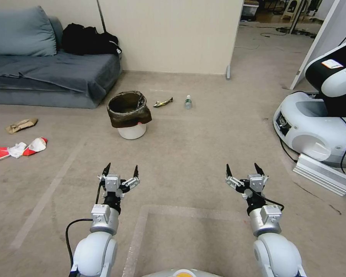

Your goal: Pick up the trash bin, then pick up the garbage from the floor and place it into the trash bin.

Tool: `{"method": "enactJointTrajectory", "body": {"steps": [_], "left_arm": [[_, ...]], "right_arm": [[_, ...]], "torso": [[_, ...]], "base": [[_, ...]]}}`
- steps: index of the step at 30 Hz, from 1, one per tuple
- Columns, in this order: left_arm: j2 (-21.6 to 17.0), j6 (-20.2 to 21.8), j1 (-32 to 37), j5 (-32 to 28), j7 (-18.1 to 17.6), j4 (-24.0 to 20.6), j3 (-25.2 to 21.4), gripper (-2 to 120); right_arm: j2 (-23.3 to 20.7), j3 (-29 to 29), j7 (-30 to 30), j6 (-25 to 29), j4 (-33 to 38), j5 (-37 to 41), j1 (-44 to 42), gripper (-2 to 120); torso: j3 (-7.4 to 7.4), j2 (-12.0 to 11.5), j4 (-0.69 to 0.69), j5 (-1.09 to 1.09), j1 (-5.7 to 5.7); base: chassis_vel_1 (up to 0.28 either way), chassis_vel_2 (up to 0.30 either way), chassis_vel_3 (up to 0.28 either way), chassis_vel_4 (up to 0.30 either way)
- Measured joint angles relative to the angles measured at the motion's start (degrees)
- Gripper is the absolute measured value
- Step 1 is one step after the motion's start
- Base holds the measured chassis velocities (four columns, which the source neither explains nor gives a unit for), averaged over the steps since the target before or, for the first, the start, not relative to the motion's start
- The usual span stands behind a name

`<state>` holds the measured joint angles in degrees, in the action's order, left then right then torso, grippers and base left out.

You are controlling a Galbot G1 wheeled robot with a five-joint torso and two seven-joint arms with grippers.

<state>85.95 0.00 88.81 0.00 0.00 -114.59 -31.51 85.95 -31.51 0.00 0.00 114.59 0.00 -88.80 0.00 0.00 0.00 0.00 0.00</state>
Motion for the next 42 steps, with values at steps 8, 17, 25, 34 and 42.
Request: {"method": "enactJointTrajectory", "body": {"steps": [8,17,25,34,42], "left_arm": [[0.0,0.0,0.0,0.0,0.0,0.0,0.0,100],[-0.7,6.0,1.6,1.0,-2.8,-6.1,0.3,100],[-2.5,19.7,5.2,3.4,-9.1,-20.3,1.2,100],[-1.6,26.3,7.4,3.1,-12.1,-25.6,3.3,100],[-1.1,25.4,7.8,3.8,-12.3,-25.1,3.6,100]], "right_arm": [[0.0,0.0,0.0,0.0,0.0,0.0,0.0,100],[0.6,-0.2,0.2,-0.5,3.1,-0.5,-2.0,100],[3.4,-1.6,1.6,-3.0,16.2,-3.3,-10.8,100],[6.1,-2.8,3.0,-5.4,28.7,-6.0,-19.4,100],[6.2,-2.9,3.1,-5.2,29.1,-6.3,-20.0,100]], "torso": [[0.0,0.0,0.0,0.0,0.0],[0.0,0.0,0.01,0.03,0.0],[0.0,0.0,0.0,0.0,0.0],[0.0,0.0,-0.02,-0.02,0.0],[0.0,0.0,0.0,0.0,0.0]], "base": [[0.0,0.0,0.0,0.0],[0.0,0.0,0.0,0.0],[0.0,0.0,0.0,0.0],[0.0,0.0,0.0,0.0],[0.0,0.0,0.0,0.0]]}}
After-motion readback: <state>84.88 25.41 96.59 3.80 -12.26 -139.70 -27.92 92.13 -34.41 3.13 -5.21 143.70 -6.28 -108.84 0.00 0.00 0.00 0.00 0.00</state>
